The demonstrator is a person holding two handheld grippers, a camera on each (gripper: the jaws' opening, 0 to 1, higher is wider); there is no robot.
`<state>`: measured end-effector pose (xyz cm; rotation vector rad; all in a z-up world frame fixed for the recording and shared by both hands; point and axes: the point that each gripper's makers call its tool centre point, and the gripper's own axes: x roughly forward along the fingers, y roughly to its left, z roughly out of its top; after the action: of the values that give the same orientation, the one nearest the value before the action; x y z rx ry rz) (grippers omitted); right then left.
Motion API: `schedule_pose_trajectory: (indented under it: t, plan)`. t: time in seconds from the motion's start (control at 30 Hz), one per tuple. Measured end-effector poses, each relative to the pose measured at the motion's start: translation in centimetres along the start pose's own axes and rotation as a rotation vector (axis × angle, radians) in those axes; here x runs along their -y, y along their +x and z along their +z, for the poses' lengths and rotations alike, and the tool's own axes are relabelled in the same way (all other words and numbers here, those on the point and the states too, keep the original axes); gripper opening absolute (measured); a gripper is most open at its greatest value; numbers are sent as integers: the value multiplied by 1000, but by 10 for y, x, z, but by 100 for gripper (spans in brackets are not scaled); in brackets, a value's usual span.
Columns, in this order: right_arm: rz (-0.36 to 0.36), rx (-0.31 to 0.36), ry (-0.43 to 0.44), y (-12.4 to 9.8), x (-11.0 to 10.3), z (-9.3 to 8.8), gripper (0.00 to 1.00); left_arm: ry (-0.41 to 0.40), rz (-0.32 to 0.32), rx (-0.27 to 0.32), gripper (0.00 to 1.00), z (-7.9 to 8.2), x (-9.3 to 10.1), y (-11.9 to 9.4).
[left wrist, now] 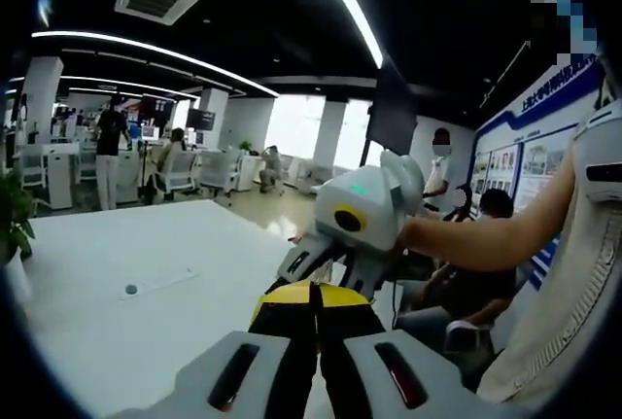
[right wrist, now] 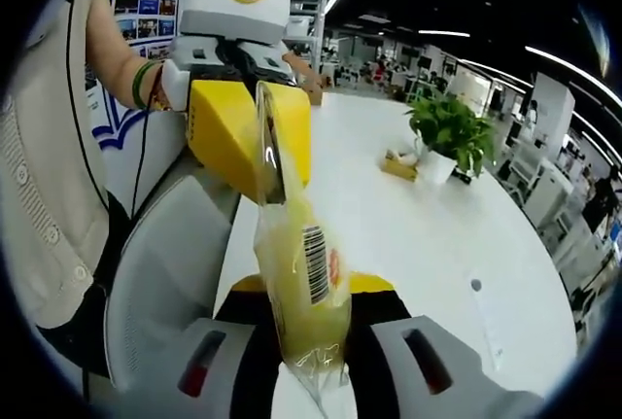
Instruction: Compare the silicone blocks by pressing each to a similar depth, holding the contact briefly, and releasing to observe deformation and rebound differences across the visible hardness samples.
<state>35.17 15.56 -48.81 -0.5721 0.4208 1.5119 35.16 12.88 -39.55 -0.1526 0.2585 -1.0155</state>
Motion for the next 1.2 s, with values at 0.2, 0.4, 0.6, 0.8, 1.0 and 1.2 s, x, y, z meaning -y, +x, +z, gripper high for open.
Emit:
schedule_pose_trajectory:
  t: [0.2,0.4,0.6,0.8,1.0,1.2]
  plan:
    - [-5,7,-13,0,3,1,21,-6,1,3,0,0,3,1]
    - [0,11,-11,1,4,0,22,-14,-4,0,0,-2,6,2]
    - [-7,23,-30,3,4,1,24,-31,-6,3,0,-3,7,3]
    - [-2,2,-1,8,1,-11,25,-75,2,-15,0,-12,-2,6]
    - [8,-20,16,6,-2,-24,27,-136,0,-19,0,-20,-6,13]
    - [4,-19,24,2,-2,-32,28,-172,-12,-24,0,-24,-3,22]
